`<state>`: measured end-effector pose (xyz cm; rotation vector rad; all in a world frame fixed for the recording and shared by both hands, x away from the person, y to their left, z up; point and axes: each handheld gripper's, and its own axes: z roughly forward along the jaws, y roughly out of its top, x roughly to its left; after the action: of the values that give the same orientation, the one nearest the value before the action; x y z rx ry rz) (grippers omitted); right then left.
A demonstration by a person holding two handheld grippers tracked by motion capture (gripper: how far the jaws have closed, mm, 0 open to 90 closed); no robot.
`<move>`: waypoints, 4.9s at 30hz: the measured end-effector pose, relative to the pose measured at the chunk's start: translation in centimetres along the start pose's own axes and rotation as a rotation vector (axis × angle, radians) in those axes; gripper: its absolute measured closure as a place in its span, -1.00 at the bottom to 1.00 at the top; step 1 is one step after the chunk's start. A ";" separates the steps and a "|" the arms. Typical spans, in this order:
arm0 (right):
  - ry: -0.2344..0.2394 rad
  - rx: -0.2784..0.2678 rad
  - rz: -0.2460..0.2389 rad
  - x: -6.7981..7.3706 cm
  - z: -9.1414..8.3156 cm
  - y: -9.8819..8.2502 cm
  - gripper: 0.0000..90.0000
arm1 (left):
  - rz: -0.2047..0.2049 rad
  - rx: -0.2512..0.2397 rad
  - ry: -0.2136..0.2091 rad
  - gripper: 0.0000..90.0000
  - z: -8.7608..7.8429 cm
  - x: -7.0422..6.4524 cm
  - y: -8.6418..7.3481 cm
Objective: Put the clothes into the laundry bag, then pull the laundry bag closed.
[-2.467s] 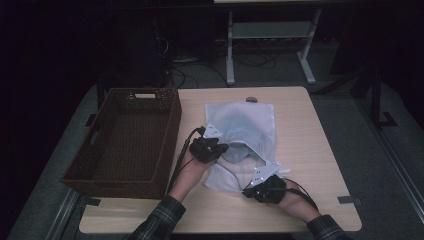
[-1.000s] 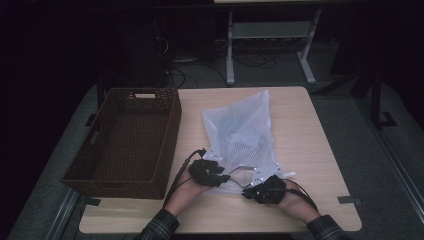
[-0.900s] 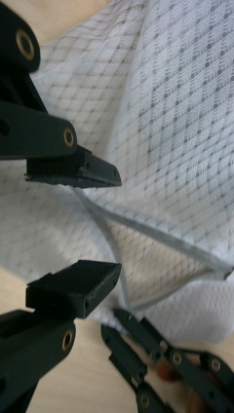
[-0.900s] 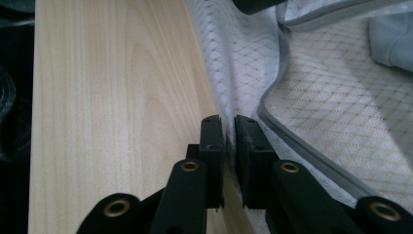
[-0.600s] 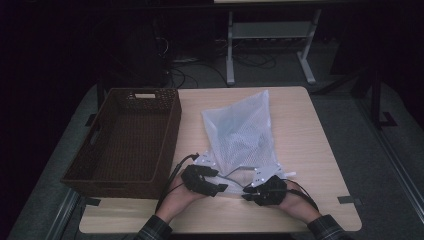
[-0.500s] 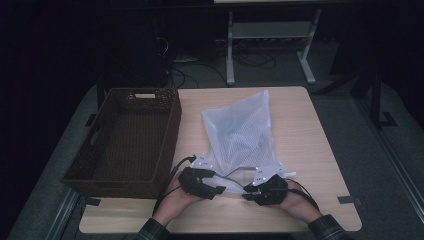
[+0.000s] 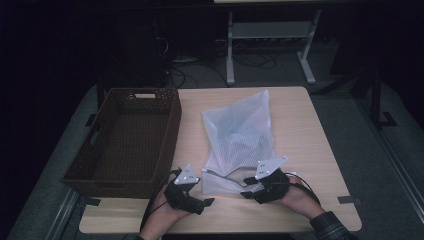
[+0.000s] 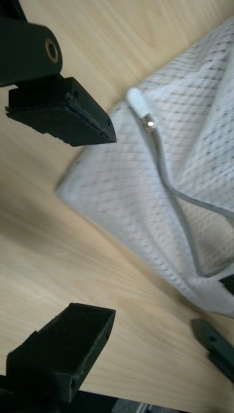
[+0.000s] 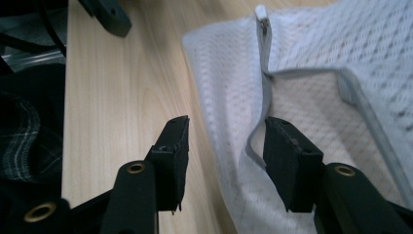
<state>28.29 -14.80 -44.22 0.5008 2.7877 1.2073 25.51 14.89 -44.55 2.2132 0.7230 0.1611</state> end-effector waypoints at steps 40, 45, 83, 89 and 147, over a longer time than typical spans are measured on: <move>0.077 -0.024 -0.072 -3.1 6.3 9.5 0.36 | -0.019 0.024 0.056 -0.65 -1.1 -0.2 -2.5; 0.072 0.018 -0.078 -3.3 8.3 10.2 0.41 | -0.020 0.020 0.053 -0.65 -1.2 -0.2 -2.4; 0.044 0.059 -0.082 -4.2 10.1 10.0 0.78 | -0.013 0.020 0.039 -0.64 -1.1 -0.5 -2.3; 0.042 0.073 -0.084 -4.0 9.1 8.9 0.75 | -0.016 0.020 0.040 -0.64 -1.1 -0.4 -2.3; -0.015 -0.058 -0.024 -5.5 3.8 3.0 0.95 | -0.077 -0.035 0.006 -0.48 1.2 0.9 1.8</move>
<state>34.98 -11.93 -45.05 0.4679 2.7292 1.2707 27.46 13.65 -44.23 2.1488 0.8018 0.1408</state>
